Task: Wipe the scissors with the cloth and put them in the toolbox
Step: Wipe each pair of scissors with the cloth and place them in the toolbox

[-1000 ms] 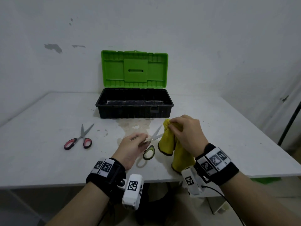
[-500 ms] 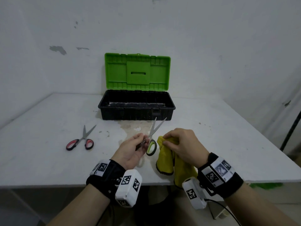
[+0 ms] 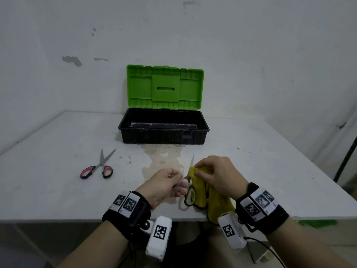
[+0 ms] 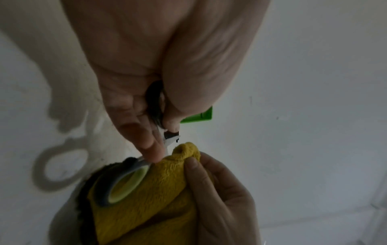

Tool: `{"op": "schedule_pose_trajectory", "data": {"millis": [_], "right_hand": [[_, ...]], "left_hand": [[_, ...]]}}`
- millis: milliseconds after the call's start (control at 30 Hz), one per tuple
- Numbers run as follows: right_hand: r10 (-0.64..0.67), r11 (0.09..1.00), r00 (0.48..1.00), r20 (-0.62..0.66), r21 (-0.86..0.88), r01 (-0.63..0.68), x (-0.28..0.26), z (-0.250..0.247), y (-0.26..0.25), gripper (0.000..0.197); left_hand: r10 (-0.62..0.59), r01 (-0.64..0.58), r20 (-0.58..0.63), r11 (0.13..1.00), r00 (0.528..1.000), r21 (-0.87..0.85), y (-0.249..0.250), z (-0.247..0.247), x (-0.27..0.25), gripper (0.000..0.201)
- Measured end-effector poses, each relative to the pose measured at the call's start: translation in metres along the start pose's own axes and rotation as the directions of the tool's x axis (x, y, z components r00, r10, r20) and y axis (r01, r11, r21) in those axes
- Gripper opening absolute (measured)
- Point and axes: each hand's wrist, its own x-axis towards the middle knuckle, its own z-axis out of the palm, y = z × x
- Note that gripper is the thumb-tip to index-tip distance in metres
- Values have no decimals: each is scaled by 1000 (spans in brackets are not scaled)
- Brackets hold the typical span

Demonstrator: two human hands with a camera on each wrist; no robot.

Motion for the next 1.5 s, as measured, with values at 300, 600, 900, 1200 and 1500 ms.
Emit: {"op": "schedule_pose_trajectory", "data": {"millis": [300,600,900,1200,1500], "right_hand": [[-60,998,998,-28,-28,60,1,-14,-4,20],[-179,979,983,48,-88,182,6,-1,-20,24],[-97,982,995,14,-164,98,10,-1,-18,23],[-164,952,979,120,-242,189,13,1,-26,25],[-231,930,956,182,-246,272,5,7,-29,26]], "left_hand": [[-76,74,-41,996,996,-48,3,-4,6,8],[52,-47,-36,992,998,120,-4,-3,5,19],[173,-153,-78,966,982,208,-5,1,1,15],[224,-207,-49,951,973,230,-8,8,2,17],[232,-218,-21,939,972,265,-7,11,0,15]]}}
